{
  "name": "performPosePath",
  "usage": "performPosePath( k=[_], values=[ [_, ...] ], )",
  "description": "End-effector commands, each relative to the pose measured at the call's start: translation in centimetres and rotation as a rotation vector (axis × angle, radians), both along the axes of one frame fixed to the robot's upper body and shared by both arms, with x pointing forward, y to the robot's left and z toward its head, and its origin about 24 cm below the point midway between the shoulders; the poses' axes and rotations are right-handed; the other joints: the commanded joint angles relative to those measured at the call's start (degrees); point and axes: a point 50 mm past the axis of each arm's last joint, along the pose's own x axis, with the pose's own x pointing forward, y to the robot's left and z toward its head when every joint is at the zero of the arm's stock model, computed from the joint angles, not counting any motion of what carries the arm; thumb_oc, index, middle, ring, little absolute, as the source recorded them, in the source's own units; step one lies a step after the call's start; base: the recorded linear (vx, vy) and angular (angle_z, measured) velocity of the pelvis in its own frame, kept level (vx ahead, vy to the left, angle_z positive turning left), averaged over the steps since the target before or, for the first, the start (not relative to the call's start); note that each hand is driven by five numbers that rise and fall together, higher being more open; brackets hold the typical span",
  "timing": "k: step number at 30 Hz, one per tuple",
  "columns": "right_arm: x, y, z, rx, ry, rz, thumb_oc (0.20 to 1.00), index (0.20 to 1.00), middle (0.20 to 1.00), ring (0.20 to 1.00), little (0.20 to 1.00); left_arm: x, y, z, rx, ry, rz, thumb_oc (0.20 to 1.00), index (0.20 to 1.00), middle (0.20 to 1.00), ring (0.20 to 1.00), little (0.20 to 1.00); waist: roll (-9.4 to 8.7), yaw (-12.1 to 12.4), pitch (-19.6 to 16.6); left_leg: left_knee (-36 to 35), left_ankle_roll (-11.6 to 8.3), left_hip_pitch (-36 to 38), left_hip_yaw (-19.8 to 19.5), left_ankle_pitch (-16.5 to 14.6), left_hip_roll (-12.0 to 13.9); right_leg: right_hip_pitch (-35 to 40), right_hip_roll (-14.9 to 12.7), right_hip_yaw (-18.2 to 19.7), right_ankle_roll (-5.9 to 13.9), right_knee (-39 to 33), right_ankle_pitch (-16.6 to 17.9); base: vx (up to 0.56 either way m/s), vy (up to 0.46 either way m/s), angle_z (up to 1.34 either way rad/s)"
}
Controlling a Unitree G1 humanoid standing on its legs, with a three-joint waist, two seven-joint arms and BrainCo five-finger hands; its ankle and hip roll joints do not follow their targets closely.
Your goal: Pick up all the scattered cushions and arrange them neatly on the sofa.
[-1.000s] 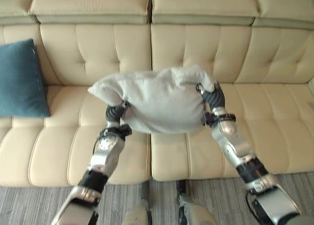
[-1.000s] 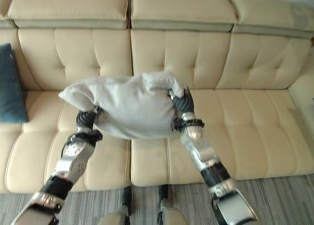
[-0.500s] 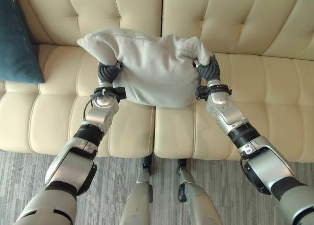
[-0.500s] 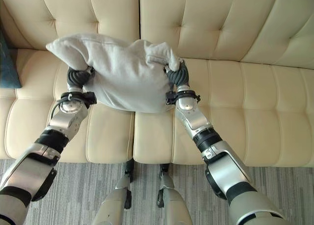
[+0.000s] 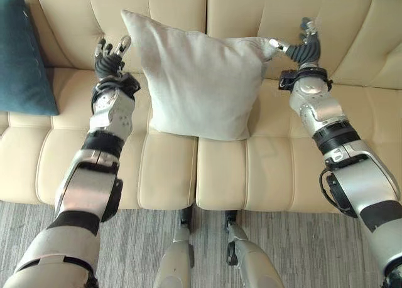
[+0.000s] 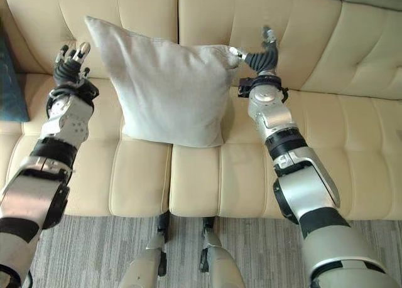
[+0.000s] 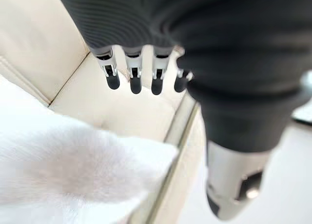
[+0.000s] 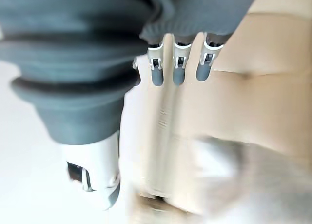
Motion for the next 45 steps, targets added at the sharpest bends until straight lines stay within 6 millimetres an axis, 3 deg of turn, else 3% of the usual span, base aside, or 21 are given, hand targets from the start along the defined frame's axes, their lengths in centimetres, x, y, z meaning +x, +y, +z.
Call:
performPosePath(
  k=[1,6,7,8,9,11,12,13,14,17,19,21,25,28,30,34,38,40,45],
  values=[
    [-0.8,-3.9,-4.0,0.030,0.050,-0.105,1.000,1.000,1.000,1.000,1.000,-1.6,3.4,-2.2,0.064,0.040,0.094,1.000,1.000,1.000,1.000,1.000,-0.05,0.1,-5.1,-0.4,-0.86,2.9,1.8,-6.3,-1.5,4.1,-2.2,0.9,6.41,1.9,-10.0,0.11,0.045,0.07],
    [-5.1,-6.8,-12.0,0.020,0.195,-0.096,1.000,1.000,1.000,1.000,1.000,-7.5,5.1,-10.3,0.211,0.225,0.120,1.000,1.000,1.000,1.000,1.000,0.30,0.0,-7.8,-0.5,-0.48,6.3,2.0,-7.2,-1.9,8.0,-2.8,0.6,6.68,1.0,-9.7,0.08,0.037,-0.07],
    [-5.3,-6.8,-12.2,0.018,0.201,-0.095,1.000,1.000,1.000,1.000,1.000,-7.7,5.1,-10.5,0.212,0.233,0.121,1.000,1.000,1.000,1.000,1.000,0.31,0.0,-8.1,-0.5,-0.48,6.4,2.0,-7.2,-1.9,8.1,-2.8,0.6,6.69,0.9,-9.7,0.03,0.037,-0.07],
    [-6.3,-7.1,-13.5,-0.001,0.234,-0.086,1.000,1.000,1.000,1.000,1.000,-8.8,4.8,-12.1,0.250,0.281,0.105,1.000,1.000,1.000,1.000,1.000,0.37,-0.1,-8.5,-0.5,-0.35,7.0,1.9,-7.3,-2.0,8.8,-3.0,0.5,6.77,1.0,-9.7,0.03,0.054,-0.05],
    [-7.9,-7.8,-15.8,-0.037,0.306,-0.080,1.000,1.000,1.000,1.000,1.000,-11.0,5.3,-14.5,0.310,0.373,0.110,1.000,1.000,1.000,1.000,1.000,0.50,-0.2,-9.2,-0.5,-0.18,8.0,1.8,-7.4,-2.1,9.8,-3.2,0.5,6.89,1.0,-9.7,0.04,0.068,-0.04],
    [-9.1,-8.2,-17.0,-0.062,0.347,-0.081,1.000,1.000,1.000,1.000,1.000,-12.3,5.4,-15.7,0.345,0.427,0.111,1.000,1.000,1.000,1.000,1.000,0.56,-0.4,-9.8,-0.5,-0.08,8.7,1.8,-7.6,-2.3,10.5,-3.3,0.5,7.00,1.0,-9.7,0.02,0.049,-0.03],
    [-11.2,-9.2,-19.1,-0.110,0.431,-0.104,1.000,1.000,1.000,1.000,1.000,-14.3,5.5,-17.7,0.414,0.522,0.102,1.000,1.000,1.000,1.000,1.000,0.58,-0.6,-10.2,-0.5,0.15,9.7,1.8,-7.8,-2.4,11.3,-3.5,0.4,7.12,1.2,-9.9,-0.01,0.064,-0.03],
    [-12.0,-9.6,-20.3,-0.109,0.472,-0.117,1.000,1.000,1.000,1.000,1.000,-15.1,5.3,-18.6,0.434,0.559,0.090,1.000,1.000,1.000,1.000,1.000,0.61,-0.9,-10.3,-0.5,0.28,10.1,1.8,-7.9,-2.5,11.5,-3.6,0.5,7.21,1.5,-9.8,-0.01,0.064,0.00],
    [-12.1,-9.6,-20.4,-0.109,0.474,-0.117,1.000,1.000,1.000,1.000,1.000,-15.2,5.3,-18.6,0.435,0.561,0.089,1.000,1.000,1.000,1.000,1.000,0.61,-0.8,-10.3,-0.5,0.29,10.2,1.8,-7.9,-2.5,11.6,-3.6,0.5,7.22,1.5,-9.9,-0.05,0.072,0.02],
    [-15.3,-8.9,-25.9,-0.056,0.688,-0.125,1.000,1.000,1.000,1.000,1.000,-17.6,3.5,-22.5,0.436,0.715,0.016,1.000,1.000,1.000,1.000,1.000,0.86,-1.6,-10.1,-0.5,0.78,11.2,3.3,-8.1,-2.7,11.1,-4.0,1.1,8.22,3.1,-7.9,-0.13,0.045,-0.09],
    [-15.5,-8.3,-26.9,-0.046,0.726,-0.106,1.000,1.000,1.000,1.000,1.000,-17.6,2.8,-23.0,0.450,0.734,-0.027,1.000,1.000,1.000,1.000,1.000,1.40,-1.7,-9.1,-0.5,1.10,11.0,3.9,-7.4,-2.1,10.3,-3.8,1.6,8.40,6.2,-8.6,-0.23,-0.022,-0.39],
    [-15.5,-7.7,-27.6,-0.034,0.754,-0.078,1.000,1.000,1.000,1.000,1.000,-17.6,2.2,-23.3,0.450,0.736,-0.059,1.000,1.000,1.000,1.000,1.000,2.36,-1.6,-8.2,-0.5,1.42,10.5,4.8,-6.6,-1.1,9.9,-3.2,2.1,7.81,11.4,-11.4,-0.26,-0.007,-0.48],
    [-15.8,-7.5,-28.1,-0.027,0.771,-0.064,1.000,1.000,1.000,1.000,1.000,-18.5,1.3,-25.1,0.327,0.780,-0.083,1.000,1.000,1.000,1.000,1.000,2.85,-1.1,-8.8,-0.5,1.52,9.7,6.1,-5.2,-0.5,12.5,-2.1,3.3,6.78,17.4,-16.0,-0.19,-0.031,-0.31],
    [-16.0,-7.5,-28.1,-0.032,0.778,-0.062,1.000,1.000,1.000,1.000,1.000,-19.0,1.2,-25.6,0.273,0.793,-0.070,1.000,1.000,1.000,1.000,1.000,1.53,0.1,-9.8,-0.5,1.36,8.0,7.2,-3.8,-1.1,17.5,-1.9,4.8,6.44,14.3,-16.5,-0.19,-0.108,-0.19],
    [-15.8,-7.4,-28.1,-0.045,0.777,-0.059,1.000,1.000,1.000,1.000,1.000,-19.1,1.4,-25.7,0.264,0.797,-0.057,1.000,1.000,1.000,1.000,1.000,0.81,1.1,-10.4,0.4,0.50,5.0,8.4,-1.4,0.0,19.6,-0.7,5.0,4.70,7.7,-19.5,-0.30,-0.225,-0.27],
    [-15.5,-7.2,-27.7,-0.078,0.766,-0.039,1.000,1.000,1.000,1.000,1.000,-19.1,1.2,-25.8,0.253,0.802,-0.061,1.000,1.000,1.000,1.000,1.000,1.29,1.3,-9.0,2.1,-1.10,2.4,7.1,1.7,1.9,19.7,2.1,4.7,2.60,4.9,-20.5,-0.24,-0.203,-0.14],
    [-15.3,-7.1,-27.4,-0.103,0.757,-0.024,1.000,1.000,1.000,1.000,1.000,-19.0,0.9,-25.8,0.262,0.801,-0.073,1.000,1.000,1.000,1.000,1.000,2.02,1.4,-7.4,2.4,-2.20,1.0,5.9,3.6,2.5,19.2,3.1,3.4,1.84,5.7,-20.7,-0.21,-0.097,0.21],
    [-15.0,-6.7,-27.3,-0.112,0.755,-0.008,1.000,1.000,1.000,1.000,1.000,-18.4,0.5,-25.5,0.280,0.782,-0.087,1.000,1.000,1.000,1.000,1.000,1.52,1.1,-5.7,6.2,-2.12,0.9,3.5,0.7,1.8,17.1,1.9,2.1,1.74,7.2,-19.6,-0.29,-0.043,0.18],
    [-14.7,-6.2,-27.0,-0.125,0.739,0.036,1.000,1.000,1.000,1.000,1.000,-18.1,-0.2,-25.3,0.298,0.769,-0.124,1.000,1.000,1.000,1.000,1.000,-0.23,-0.1,-6.6,12.6,-1.05,4.6,0.3,-7.4,1.3,14.9,-0.8,1.2,2.31,6.0,-16.6,-0.10,0.011,0.09]
  ],
)
